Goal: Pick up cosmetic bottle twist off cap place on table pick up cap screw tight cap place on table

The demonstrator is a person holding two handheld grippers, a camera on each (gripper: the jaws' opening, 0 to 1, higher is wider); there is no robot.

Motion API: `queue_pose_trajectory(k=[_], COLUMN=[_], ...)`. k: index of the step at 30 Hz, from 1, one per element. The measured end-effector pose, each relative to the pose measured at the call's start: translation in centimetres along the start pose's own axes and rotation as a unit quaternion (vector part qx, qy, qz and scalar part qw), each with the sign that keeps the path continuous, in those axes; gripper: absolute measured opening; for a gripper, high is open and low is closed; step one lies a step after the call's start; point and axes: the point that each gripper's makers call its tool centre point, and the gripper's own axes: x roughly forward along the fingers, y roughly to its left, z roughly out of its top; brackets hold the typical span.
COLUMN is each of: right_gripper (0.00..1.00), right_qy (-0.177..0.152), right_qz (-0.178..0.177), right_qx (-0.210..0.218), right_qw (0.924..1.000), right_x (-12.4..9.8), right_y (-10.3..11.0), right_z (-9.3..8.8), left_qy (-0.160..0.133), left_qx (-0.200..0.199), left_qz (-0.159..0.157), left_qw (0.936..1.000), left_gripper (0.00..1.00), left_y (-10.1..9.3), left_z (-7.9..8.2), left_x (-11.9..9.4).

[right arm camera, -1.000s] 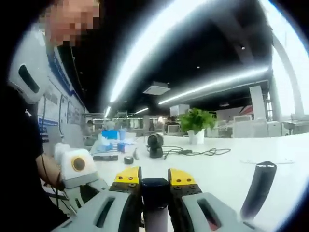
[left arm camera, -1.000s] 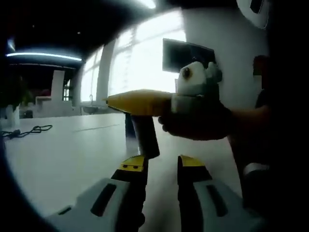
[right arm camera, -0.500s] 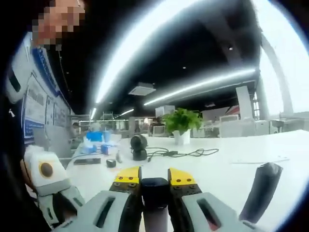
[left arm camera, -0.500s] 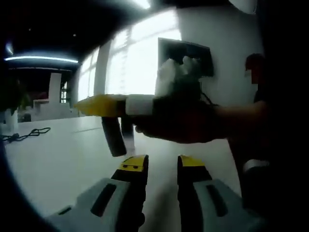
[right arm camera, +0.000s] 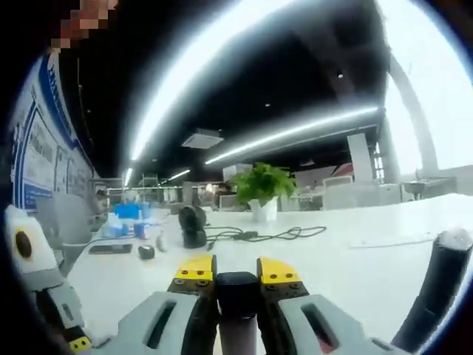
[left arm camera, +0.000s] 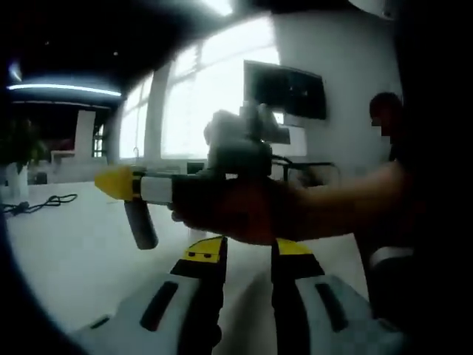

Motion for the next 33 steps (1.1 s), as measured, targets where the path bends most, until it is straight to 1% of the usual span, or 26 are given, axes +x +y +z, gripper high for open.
queue_pose_trajectory(k=[2, 5, 8, 11, 12, 13, 17, 21, 28, 33], right_gripper=[0.13, 0.13, 0.13, 0.13, 0.13, 0.13, 0.13, 0.13, 0.13, 0.13], right_qy=[-0.001, 0.001, 0.005, 0.009, 0.008, 0.005, 0.004, 0.004, 0.006, 0.014], right_qz=[0.001, 0.001, 0.003, -0.003, -0.003, -0.002, 0.001, 0.007, 0.009, 0.010], right_qx=[0.008, 0.003, -0.012, -0.009, -0.002, 0.004, 0.003, -0.003, -0.010, -0.019], right_qw=[1.0000, 1.0000, 0.9999, 0.9999, 1.0000, 1.0000, 1.0000, 1.0000, 0.9999, 0.9997], right_x=[0.5, 1.2, 1.5, 1.8, 1.8, 1.8, 1.6, 1.0, -0.4, -0.3], right_y=[-0.2, -0.5, -0.6, -1.3, -1.4, -1.4, -1.3, -1.0, -1.0, -0.8], right_z=[-0.3, -0.9, -1.5, -2.2, -2.4, -2.2, -2.1, -2.1, -2.1, -2.1], left_qy=[0.001, -0.002, -0.005, -0.005, -0.005, -0.004, -0.001, 0.000, 0.003, 0.003], left_qx=[-0.006, -0.009, -0.012, -0.010, -0.011, -0.009, -0.007, -0.006, -0.003, -0.002], left_qz=[-0.004, 0.001, 0.010, 0.017, 0.018, 0.020, 0.024, 0.025, 0.024, 0.024], left_qw=[1.0000, 1.0000, 0.9999, 0.9998, 0.9998, 0.9997, 0.9997, 0.9997, 0.9997, 0.9997], left_gripper=[0.14, 0.14, 0.14, 0.14, 0.14, 0.14, 0.14, 0.14, 0.14, 0.14], left_y=[0.0, 0.3, 0.8, 1.0, 1.1, 1.1, 1.3, 1.3, 1.2, 1.1], left_z=[-0.1, 0.1, 0.2, 0.2, 0.2, 0.1, 0.1, 0.0, -0.1, -0.1], left_x=[0.0, -0.1, -0.1, -0.2, -0.2, -0.1, -0.1, -0.1, 0.0, 0.0])
